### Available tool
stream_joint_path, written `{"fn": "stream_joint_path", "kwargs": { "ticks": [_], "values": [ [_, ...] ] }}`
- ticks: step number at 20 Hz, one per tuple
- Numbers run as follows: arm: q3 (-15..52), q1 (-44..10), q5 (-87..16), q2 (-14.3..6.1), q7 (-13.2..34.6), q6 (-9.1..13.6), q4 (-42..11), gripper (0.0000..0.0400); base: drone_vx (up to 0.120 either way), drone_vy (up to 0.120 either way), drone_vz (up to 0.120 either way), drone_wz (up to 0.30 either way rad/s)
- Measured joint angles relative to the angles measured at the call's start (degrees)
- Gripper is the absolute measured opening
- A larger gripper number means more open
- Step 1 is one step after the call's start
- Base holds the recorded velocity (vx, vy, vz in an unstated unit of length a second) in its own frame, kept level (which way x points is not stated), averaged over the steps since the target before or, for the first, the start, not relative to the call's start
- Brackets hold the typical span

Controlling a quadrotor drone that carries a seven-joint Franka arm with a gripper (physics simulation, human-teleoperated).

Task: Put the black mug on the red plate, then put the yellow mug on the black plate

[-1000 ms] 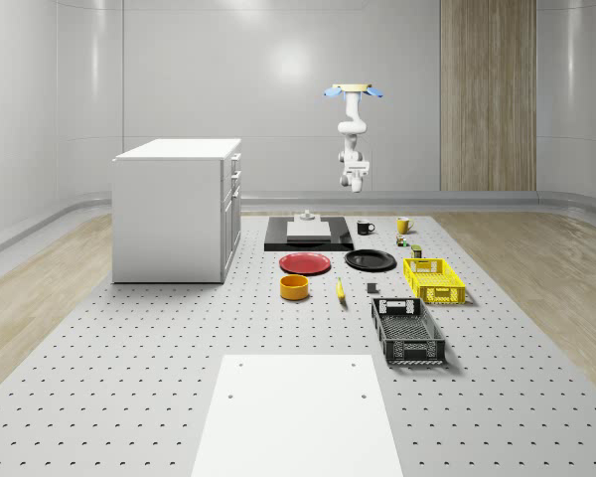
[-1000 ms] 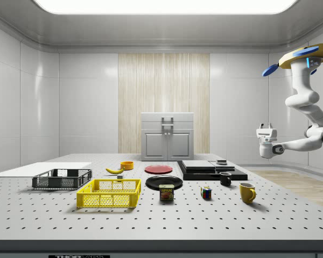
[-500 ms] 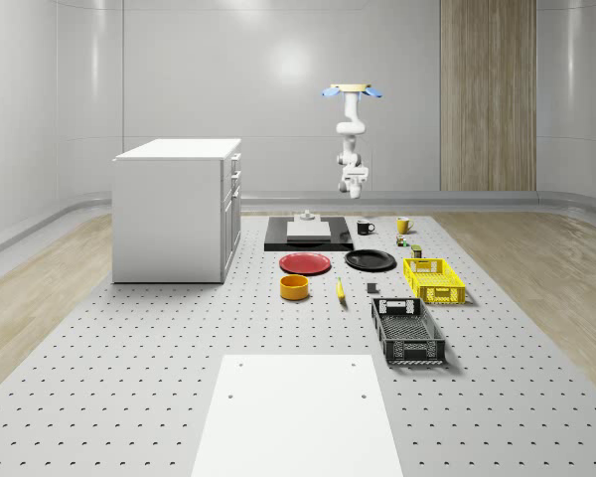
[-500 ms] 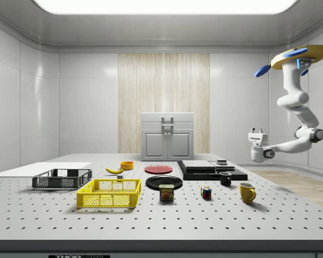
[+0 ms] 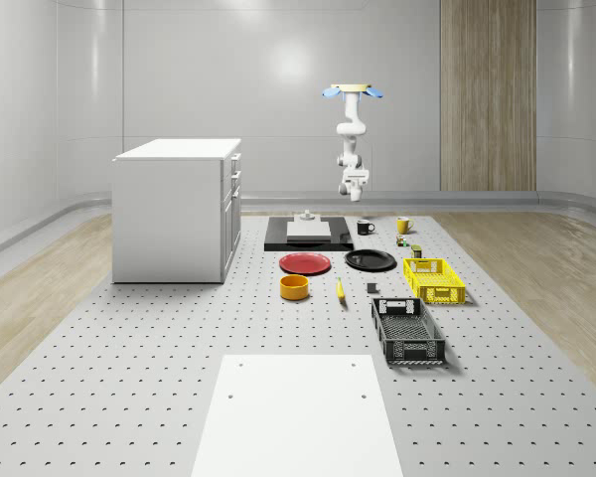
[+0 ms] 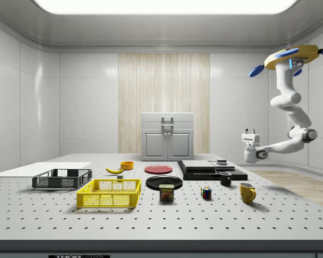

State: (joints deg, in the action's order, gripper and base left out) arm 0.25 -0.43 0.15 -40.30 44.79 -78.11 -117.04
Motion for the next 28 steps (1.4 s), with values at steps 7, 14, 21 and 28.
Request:
{"fn": "stream_joint_path", "kwargs": {
  "ticks": [7, 14, 21, 28],
  "values": [
    [0.05, -0.05, -0.02, -0.17, -0.01, -0.25, -0.12, 0.0400, 0.120, 0.000, 0.000, 0.000],
    [0.15, -0.10, -0.13, -0.38, -0.01, -0.54, -0.31, 0.0400, 0.120, 0.000, 0.000, 0.000],
    [0.45, -0.21, -0.52, -0.59, 0.03, -0.85, -0.51, 0.0400, 0.120, 0.000, 0.000, 0.000],
    [1.38, -0.50, -1.82, -0.81, 0.19, -1.16, -0.74, 0.0400, 0.120, -0.063, 0.000, 0.000]
  ]
}}
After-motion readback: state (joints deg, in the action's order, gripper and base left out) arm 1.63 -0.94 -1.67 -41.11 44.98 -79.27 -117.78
